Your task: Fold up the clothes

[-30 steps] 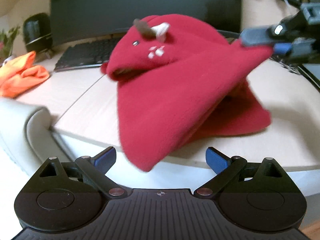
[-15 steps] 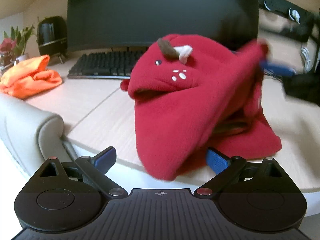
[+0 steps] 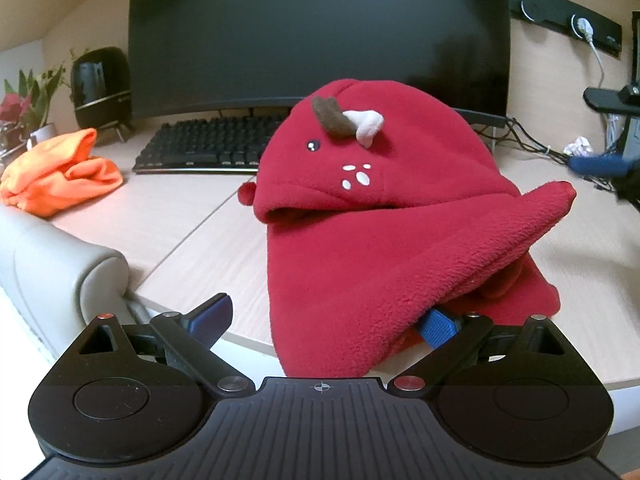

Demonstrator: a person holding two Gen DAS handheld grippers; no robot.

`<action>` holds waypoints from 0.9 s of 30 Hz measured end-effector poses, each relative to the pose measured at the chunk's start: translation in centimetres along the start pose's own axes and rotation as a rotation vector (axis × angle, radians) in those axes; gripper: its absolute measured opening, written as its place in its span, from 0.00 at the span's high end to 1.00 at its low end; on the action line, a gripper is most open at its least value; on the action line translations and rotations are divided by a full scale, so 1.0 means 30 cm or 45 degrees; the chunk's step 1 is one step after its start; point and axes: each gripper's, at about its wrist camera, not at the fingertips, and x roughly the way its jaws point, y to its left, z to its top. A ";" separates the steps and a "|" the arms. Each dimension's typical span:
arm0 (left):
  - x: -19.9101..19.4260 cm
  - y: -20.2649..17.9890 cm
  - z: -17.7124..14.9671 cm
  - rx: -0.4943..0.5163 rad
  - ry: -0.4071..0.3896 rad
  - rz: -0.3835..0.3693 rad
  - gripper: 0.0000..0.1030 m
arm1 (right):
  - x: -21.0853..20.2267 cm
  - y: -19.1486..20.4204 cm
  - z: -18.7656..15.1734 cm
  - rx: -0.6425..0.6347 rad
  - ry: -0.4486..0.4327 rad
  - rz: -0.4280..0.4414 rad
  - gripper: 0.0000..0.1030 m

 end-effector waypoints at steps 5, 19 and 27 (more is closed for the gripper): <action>-0.002 0.003 -0.001 0.002 0.008 -0.005 0.04 | 0.105 -0.013 -0.014 0.081 0.142 0.043 0.40; 0.021 0.002 -0.051 -0.037 0.078 0.000 0.04 | 0.240 -0.006 -0.048 0.276 0.233 0.201 0.26; -0.010 -0.019 -0.029 -0.024 0.038 -0.086 0.02 | 0.019 -0.031 0.065 0.361 -0.044 0.459 0.26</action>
